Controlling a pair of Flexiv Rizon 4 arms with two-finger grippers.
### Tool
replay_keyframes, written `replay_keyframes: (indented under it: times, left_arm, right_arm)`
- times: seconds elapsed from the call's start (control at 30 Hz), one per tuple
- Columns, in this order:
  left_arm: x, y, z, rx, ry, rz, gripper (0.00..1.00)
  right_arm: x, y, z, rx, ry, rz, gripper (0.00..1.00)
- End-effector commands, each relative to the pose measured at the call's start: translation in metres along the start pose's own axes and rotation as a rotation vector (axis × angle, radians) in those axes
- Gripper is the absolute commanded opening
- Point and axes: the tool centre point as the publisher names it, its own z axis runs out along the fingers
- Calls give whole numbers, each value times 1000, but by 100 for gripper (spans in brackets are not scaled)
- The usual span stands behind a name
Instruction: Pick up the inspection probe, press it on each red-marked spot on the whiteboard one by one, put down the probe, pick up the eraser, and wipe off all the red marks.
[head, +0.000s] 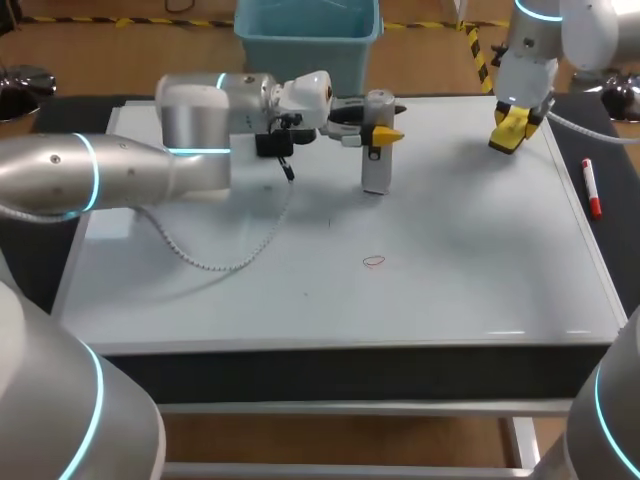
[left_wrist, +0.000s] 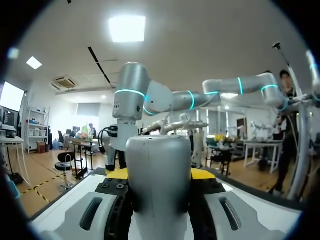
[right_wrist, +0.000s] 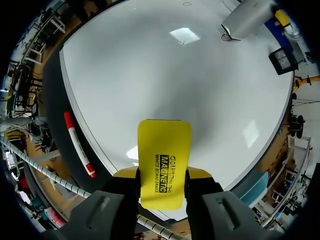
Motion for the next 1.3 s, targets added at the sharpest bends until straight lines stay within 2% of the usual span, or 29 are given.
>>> replay_keyframes:
  times: [0.03,0.67,1.3]
  left_arm:
    - [2,3,6,2,-16,2,0]
    - [2,8,14,0,-2,10,0]
    - [1,19,12,-5,0,-26,0]
  right_arm:
    - [0,-1,-1,-1,4,-2,0]
    - [0,-1,-1,-1,4,-2,0]
    - [0,-1,-1,-1,4,-2,0]
